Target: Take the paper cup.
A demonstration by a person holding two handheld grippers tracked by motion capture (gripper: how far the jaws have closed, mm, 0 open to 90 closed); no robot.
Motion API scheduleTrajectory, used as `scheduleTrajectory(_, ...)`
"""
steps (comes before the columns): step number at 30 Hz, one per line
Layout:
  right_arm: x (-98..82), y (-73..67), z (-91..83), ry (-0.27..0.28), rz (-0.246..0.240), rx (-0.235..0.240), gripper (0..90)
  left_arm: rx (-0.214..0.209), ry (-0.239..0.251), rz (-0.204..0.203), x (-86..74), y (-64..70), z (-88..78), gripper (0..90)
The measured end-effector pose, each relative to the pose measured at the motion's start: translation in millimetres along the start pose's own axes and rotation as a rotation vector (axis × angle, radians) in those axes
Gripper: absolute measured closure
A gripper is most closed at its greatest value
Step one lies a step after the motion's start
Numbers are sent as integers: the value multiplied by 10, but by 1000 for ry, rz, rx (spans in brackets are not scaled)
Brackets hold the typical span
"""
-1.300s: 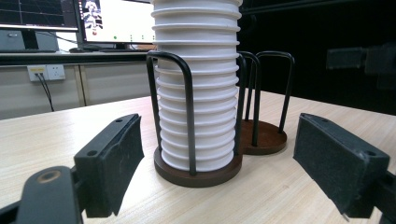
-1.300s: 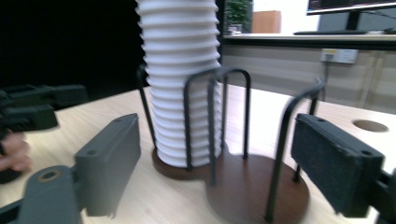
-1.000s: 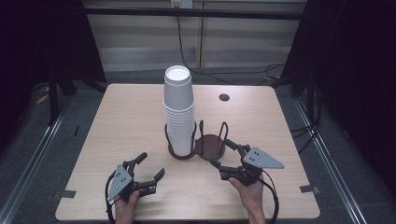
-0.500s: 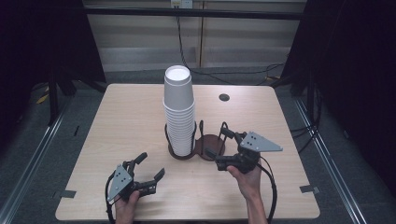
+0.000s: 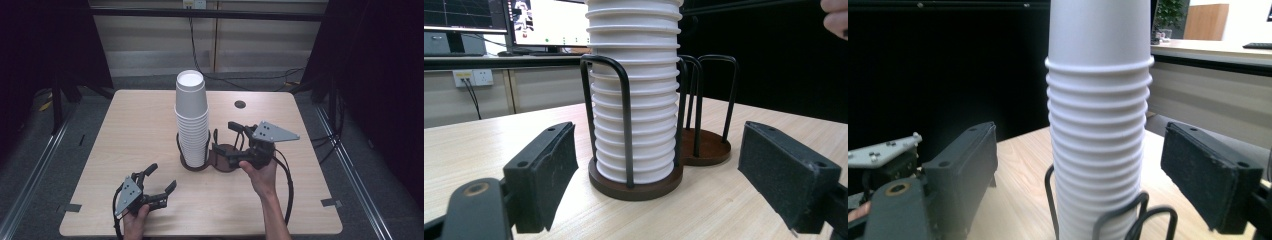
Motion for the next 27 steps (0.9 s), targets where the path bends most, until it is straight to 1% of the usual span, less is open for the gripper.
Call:
scheduleTrajectory(2,63,14,21,11,6,9,142,0,-1,3,-1,-2,-1,156)
scheduleTrajectory(5,150,48,34,17,12,7,132,0,-1,1,0,-1,0,156)
scheduleTrajectory(6,150,48,34,17,12,7,132,0,-1,1,0,-1,0,156)
scheduleTrajectory(8,228,73,51,4,13,35,134,0,0,2,0,-1,0,156)
scheduleTrajectory(11,292,82,64,4,10,55,139,-1,-1,2,0,-1,-1,156)
scheduleTrajectory(13,333,89,78,-7,5,67,143,-1,-1,2,0,-1,-1,156)
scheduleTrajectory(15,361,98,85,-9,1,62,142,-1,-1,2,0,-1,-1,156)
scheduleTrajectory(16,404,111,101,-13,-3,56,131,-1,-1,3,0,-1,-1,156)
scheduleTrajectory(18,420,116,109,-12,-6,58,132,-1,-1,3,0,-1,-1,156)
scheduleTrajectory(23,521,154,214,-64,-25,58,151,-1,-1,2,0,-1,-1,156)
scheduleTrajectory(27,607,195,275,-80,-24,58,143,-3,-1,3,0,-1,-1,156)
Point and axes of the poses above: each handheld gripper's, and its own axes: z roughly forward along the jaws, x roughly out of its top, y roughly to its right, the point moved 6 cm from there along z, roughly forward along the jaws, and after that the axes turned 8 degrees about x, right-handed, at the moved point
